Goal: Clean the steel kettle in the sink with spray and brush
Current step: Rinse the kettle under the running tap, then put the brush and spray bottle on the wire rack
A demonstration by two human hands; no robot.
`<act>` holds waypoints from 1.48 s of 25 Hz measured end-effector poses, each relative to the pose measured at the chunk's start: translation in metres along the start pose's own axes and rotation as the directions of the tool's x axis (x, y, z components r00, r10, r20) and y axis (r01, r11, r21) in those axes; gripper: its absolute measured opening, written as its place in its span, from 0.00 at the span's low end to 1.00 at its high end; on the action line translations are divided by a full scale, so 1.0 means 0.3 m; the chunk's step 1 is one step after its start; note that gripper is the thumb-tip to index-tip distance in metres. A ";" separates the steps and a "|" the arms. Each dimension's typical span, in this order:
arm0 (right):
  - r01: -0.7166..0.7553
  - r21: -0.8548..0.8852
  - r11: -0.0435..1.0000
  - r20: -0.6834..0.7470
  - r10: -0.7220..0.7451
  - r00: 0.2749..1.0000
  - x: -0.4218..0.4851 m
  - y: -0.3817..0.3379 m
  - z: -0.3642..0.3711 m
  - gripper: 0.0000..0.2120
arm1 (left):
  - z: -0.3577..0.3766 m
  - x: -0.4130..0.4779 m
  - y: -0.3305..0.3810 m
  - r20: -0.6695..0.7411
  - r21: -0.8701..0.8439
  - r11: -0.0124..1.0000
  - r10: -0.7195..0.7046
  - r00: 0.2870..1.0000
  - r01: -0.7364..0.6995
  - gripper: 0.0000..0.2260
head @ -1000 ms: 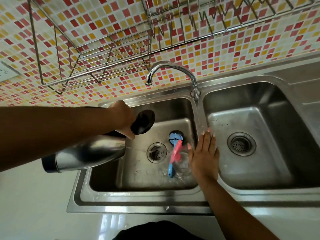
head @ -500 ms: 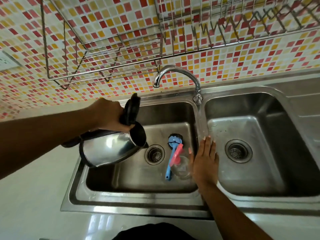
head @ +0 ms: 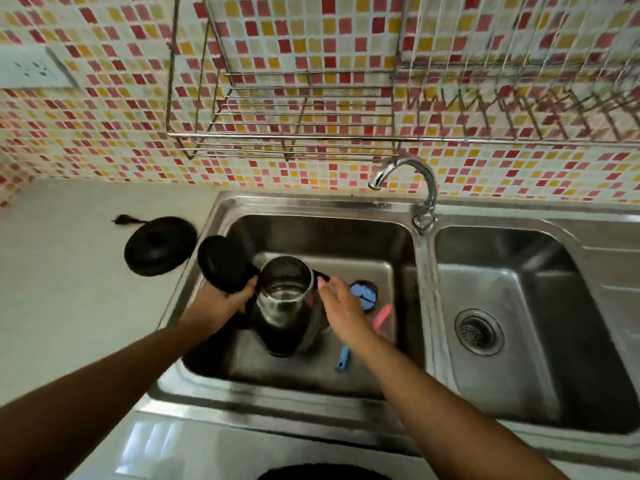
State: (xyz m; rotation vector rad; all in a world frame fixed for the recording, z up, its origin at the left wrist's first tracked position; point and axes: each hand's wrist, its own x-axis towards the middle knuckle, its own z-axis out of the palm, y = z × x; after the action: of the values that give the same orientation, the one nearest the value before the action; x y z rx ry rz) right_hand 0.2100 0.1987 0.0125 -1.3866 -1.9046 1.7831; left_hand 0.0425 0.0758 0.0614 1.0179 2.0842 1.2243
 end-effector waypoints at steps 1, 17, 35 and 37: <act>-0.071 0.098 0.993 0.037 0.067 0.997 0.012 0.003 0.053 0.24 | -0.006 -0.008 -0.048 -0.015 -0.051 0.998 -0.026 1.000 0.025 0.17; -0.238 0.320 0.917 0.009 0.249 0.969 0.112 0.232 0.354 0.59 | -0.118 -0.009 -0.436 0.409 0.434 0.900 -0.151 0.900 -0.046 0.29; 0.049 -0.393 0.918 -0.572 -0.285 0.769 -0.087 0.232 -0.208 0.08 | 0.262 -0.016 -0.088 0.529 0.359 0.758 0.316 0.788 -0.545 0.19; -0.043 -0.362 0.931 -0.500 -0.155 0.852 -0.089 0.301 -0.222 0.08 | 0.394 -0.010 -0.129 0.557 0.328 0.899 0.063 0.828 -0.289 0.19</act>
State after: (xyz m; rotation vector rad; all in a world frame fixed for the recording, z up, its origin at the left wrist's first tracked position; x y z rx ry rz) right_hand 0.3139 0.2109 -0.0358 -1.6882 -1.9767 0.9001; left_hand 0.1175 0.1204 -0.0273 1.5669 1.8344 0.4831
